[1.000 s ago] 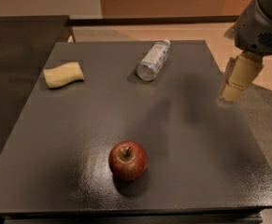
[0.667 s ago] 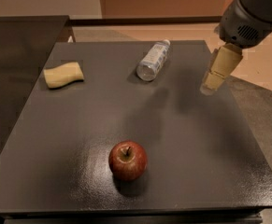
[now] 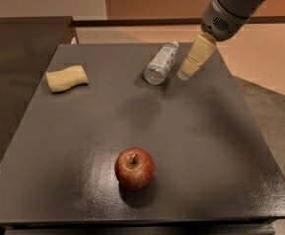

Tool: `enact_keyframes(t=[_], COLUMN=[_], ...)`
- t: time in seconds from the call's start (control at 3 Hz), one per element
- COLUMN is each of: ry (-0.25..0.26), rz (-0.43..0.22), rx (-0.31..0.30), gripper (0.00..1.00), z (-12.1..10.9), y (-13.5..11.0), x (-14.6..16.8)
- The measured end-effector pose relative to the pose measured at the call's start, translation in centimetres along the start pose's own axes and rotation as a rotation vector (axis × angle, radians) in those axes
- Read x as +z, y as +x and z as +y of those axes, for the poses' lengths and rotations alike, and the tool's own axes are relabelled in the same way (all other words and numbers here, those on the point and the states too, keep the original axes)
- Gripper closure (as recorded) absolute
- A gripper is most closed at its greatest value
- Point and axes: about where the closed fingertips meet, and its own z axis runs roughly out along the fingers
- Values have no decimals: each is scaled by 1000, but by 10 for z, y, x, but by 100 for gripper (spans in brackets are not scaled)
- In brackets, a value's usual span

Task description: Move blue plastic bottle near apple

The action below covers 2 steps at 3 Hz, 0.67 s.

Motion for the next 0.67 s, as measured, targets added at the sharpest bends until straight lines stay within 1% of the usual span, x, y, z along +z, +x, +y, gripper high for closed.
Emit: enact_keyframes(t=[0.33,0.67], ry=[13,27], rz=[50,113], rx=[118,250], gripper=[0,0], z=[-10,-15], y=[-22,-41], x=[23,38])
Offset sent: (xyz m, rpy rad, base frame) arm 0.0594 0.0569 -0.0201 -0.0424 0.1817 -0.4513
